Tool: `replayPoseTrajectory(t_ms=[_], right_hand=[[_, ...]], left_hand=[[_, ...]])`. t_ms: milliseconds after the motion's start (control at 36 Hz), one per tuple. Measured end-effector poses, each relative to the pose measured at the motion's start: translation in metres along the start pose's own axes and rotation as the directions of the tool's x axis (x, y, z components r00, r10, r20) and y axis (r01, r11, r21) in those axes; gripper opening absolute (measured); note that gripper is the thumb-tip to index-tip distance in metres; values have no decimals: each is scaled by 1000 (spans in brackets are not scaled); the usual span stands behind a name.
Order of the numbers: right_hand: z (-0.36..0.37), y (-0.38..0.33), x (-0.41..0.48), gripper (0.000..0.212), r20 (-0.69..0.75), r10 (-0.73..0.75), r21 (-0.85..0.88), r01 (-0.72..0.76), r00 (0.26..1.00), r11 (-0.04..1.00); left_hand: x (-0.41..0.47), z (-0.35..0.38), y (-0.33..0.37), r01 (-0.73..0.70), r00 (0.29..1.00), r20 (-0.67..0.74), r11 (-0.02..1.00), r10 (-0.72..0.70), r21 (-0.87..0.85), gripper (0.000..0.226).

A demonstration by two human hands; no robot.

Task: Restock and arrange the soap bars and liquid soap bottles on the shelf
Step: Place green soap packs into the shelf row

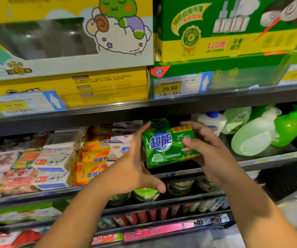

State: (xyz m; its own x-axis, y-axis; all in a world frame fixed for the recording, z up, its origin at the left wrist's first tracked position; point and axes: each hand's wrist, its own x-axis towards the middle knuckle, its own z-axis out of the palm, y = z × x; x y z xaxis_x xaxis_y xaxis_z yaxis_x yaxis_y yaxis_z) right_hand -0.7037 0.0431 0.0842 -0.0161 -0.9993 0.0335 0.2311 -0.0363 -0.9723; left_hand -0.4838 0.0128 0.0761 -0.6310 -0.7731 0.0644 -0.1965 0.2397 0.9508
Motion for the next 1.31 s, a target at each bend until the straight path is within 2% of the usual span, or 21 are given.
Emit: replayPoseTrajectory(t_ms=[56,111,194,278,333,389,500,556,611,694,806,889,944,972,1028,1083,1111,1167,1194,1250,1306], right_hand=[[-1,2,1,29,18,102,103,-103,995,989],[-5,6,0,32,102,153,173,-169,983,970],[-17,11,-1,75,302,126,91,-160,945,983],[-27,19,4,97,284,107,-61,-94,953,994],[-26,28,6,95,211,122,-166,-88,970,982],[-24,45,7,93,208,130,-208,-86,969,974],[-24,63,0,107,237,88,-114,-62,968,992],[-33,54,-2,112,163,20,-19,-17,986,1000],[-42,38,-1,111,111,-108,-34,113,988,993],[-36,14,2,103,163,-214,-216,247,963,945],[-23,-1,8,90,247,-165,-390,254,955,885],[-27,-4,9,77,129,-146,-251,175,981,952],[-27,-2,7,54,98,-17,-132,30,995,991],[-24,1,4,45,103,91,-115,-79,991,990],[-19,4,-2,51,126,280,-188,-254,952,949],[-18,8,-4,58,105,346,-280,-306,932,910],[-20,9,-3,57,83,340,-287,-304,937,909],[-25,12,-2,54,74,290,-239,-265,954,934],[-27,13,-1,57,96,257,-191,-236,962,953],[-25,11,-1,64,156,220,-42,-216,963,975],[-16,4,1,59,158,266,50,-276,951,960]], left_hand=[[2,-2,-3,-35,995,-86,985,50,167,125],[0,-2,-5,-73,984,-155,993,87,93,105],[-3,4,0,-90,973,-226,979,47,-185,79],[0,7,2,-147,954,-291,962,76,-231,81],[2,8,5,-174,935,-337,972,113,-156,85],[5,9,12,-186,924,-332,982,188,38,93],[10,8,21,-133,947,-227,921,227,365,100],[8,3,15,-106,955,-226,931,194,350,99],[7,-1,4,-45,964,-240,959,115,279,103],[9,4,-10,33,981,-194,973,12,229,108],[9,9,-16,13,980,-198,991,14,134,102],[8,3,-4,-7,957,-289,987,-41,-162,92],[10,2,7,10,933,-331,930,-141,-368,75],[12,2,13,60,921,-333,916,-204,-396,62],[15,1,18,228,898,-284,906,-337,-357,37],[15,0,17,371,872,-198,869,-447,-328,32],[14,0,15,385,866,-185,856,-464,-344,30],[10,-1,12,304,887,-218,871,-406,-386,41],[7,-2,11,207,912,-266,911,-312,-357,53],[-4,-7,7,-39,944,-330,991,-6,-128,71],[-16,-11,2,-184,937,-292,982,189,44,79]])
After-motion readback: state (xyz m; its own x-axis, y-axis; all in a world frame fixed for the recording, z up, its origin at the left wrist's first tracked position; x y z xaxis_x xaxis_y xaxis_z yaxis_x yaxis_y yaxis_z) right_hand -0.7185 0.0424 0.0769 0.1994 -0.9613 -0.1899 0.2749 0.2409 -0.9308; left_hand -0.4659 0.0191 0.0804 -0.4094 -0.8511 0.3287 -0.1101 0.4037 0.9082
